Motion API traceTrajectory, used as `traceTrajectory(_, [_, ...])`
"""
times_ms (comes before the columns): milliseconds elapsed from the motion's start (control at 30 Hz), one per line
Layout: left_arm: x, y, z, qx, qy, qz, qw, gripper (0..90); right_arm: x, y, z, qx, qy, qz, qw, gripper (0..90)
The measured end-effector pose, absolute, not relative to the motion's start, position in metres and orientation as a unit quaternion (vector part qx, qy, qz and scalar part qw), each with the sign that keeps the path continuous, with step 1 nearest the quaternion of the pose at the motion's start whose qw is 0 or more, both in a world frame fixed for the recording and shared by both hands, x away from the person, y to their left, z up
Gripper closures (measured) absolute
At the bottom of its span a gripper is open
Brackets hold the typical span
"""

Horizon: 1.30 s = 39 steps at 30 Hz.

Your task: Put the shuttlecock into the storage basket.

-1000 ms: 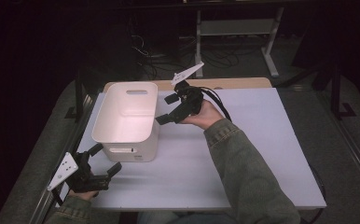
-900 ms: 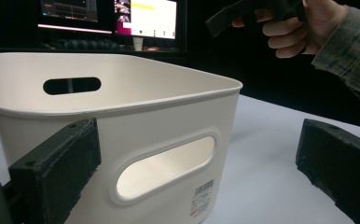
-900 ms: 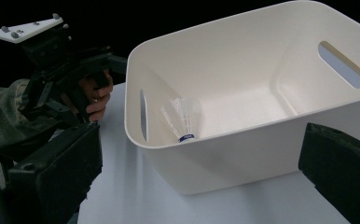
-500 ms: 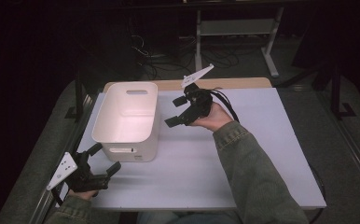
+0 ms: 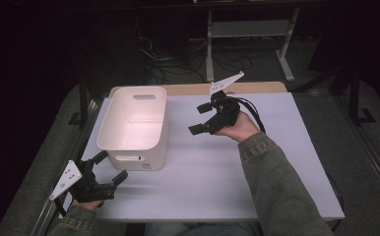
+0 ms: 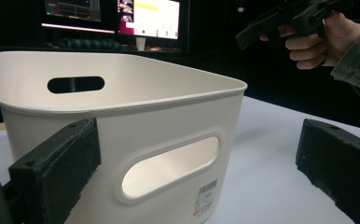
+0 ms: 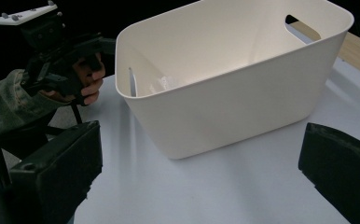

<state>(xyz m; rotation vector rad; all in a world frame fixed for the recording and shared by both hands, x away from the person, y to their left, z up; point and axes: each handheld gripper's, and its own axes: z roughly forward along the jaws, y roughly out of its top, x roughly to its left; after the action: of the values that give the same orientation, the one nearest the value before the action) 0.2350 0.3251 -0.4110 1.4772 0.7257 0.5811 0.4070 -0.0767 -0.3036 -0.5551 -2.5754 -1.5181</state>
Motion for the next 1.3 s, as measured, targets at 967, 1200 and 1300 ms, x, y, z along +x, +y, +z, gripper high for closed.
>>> traceTrajectory(967, [0.235,0.326,-0.411,0.649,0.32,0.26,0.639,0.0,0.393,-0.133,-0.334,-0.232,-0.824,-0.516,0.028,0.0])
traceTrajectory(1200, [0.235,0.326,-0.411,0.65,0.32,0.26,0.639,0.0,0.388,-0.147,-0.34,-0.243,-0.818,-0.521,0.024,0.0])
traceTrajectory(1300, [0.235,0.325,-0.411,0.647,0.32,0.259,0.642,0.0,0.387,-0.153,-0.342,-0.248,-0.814,-0.525,0.021,0.0])
